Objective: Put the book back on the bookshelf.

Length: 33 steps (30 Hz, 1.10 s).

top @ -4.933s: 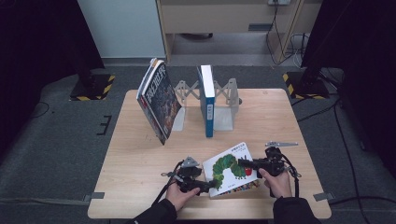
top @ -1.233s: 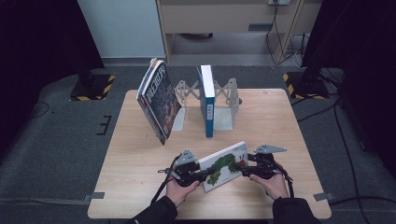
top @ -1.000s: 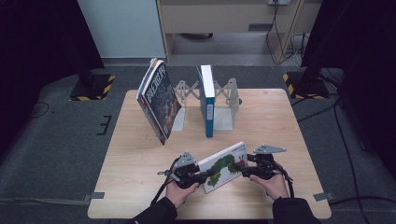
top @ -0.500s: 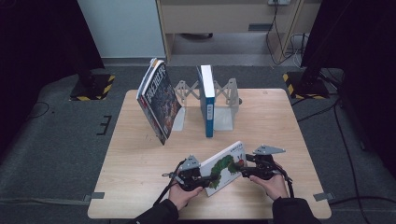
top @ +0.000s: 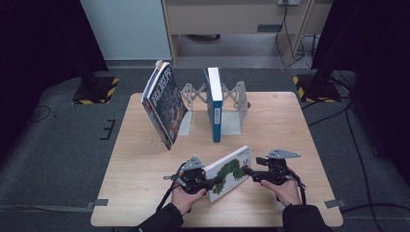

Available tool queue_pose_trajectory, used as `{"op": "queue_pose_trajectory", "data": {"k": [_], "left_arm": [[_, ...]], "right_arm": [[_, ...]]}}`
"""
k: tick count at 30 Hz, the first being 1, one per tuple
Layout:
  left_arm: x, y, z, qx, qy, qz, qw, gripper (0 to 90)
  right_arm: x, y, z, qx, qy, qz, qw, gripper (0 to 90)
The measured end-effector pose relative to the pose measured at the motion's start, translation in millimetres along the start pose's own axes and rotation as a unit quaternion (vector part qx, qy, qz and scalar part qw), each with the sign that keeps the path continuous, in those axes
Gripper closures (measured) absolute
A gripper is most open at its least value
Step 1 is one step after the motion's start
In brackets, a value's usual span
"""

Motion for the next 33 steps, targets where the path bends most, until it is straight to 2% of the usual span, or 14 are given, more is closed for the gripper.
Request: {"op": "queue_pose_trajectory", "data": {"k": [5, 9, 15, 20, 25, 28, 33], "left_arm": [[-0.8, 8.6, -8.7, -0.006, 0.008, -0.002, 0.9999, 74.3], [-2.3, 15.2, -15.0, -0.016, 0.014, -0.003, 0.9998, 74.3], [-1.4, 28.2, -24.8, -0.034, 0.025, -0.002, 0.9991, 74.4], [0.6, 44.6, -34.1, -0.056, 0.040, 0.003, 0.9976, 74.3], [2.0, 61.3, -35.3, -0.080, 0.050, -0.004, 0.9955, 74.3], [1.7, 73.0, -33.6, -0.096, 0.060, -0.002, 0.9936, 74.3], [2.0, 87.9, -24.9, -0.119, 0.079, 0.003, 0.9897, 74.3]], "right_arm": [[-6.8, -1.1, -2.4, 0.004, -0.022, -0.001, 0.9998, 21.9], [-15.3, -3.7, -4.7, 0.013, -0.049, -0.002, 0.9987, 20.4], [-31.2, -8.9, -9.4, 0.027, -0.099, -0.002, 0.9947, 16.9], [-43.1, -15.4, -12.6, 0.044, -0.126, 0.002, 0.9911, 14.8], [-50.4, -21.5, -12.8, 0.067, -0.147, 0.007, 0.9869, 11.1], [-53.4, -24.1, -12.5, 0.080, -0.157, 0.007, 0.9843, 9.6], [-57.7, -26.9, -12.2, 0.089, -0.165, -0.001, 0.9823, 8.4]]}}
Point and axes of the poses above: each handheld gripper's, and its own axes: z roughly forward along the jaws, y roughly out of its top, x roughly to its left, the point moved 5 cm from there along z, roughly forward along the jaws, and after that the axes turned 3 degrees about -z, right-handed, at the moved point
